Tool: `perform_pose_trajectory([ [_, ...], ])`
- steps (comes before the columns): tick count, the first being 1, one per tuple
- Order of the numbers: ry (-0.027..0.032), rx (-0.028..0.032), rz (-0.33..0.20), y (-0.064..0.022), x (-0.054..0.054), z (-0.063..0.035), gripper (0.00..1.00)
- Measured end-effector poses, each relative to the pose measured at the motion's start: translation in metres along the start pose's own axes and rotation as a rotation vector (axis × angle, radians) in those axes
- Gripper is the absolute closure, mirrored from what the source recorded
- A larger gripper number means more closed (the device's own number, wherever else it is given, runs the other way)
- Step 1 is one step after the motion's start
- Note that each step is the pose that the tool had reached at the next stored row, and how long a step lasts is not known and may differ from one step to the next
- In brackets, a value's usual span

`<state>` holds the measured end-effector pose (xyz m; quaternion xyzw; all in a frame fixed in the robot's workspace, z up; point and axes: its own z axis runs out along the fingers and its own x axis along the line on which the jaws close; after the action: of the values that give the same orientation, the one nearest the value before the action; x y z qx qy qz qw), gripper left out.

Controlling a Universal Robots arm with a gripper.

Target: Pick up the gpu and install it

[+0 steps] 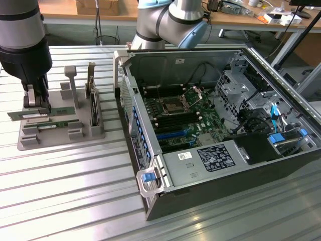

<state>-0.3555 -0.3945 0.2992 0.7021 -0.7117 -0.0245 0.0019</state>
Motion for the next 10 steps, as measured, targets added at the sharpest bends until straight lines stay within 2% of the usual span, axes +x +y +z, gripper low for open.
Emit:
perform_pose_trajectory([
  [10,-0.0015,0.0001,0.0,0.001,-0.001,-0.0278,0.88],
])
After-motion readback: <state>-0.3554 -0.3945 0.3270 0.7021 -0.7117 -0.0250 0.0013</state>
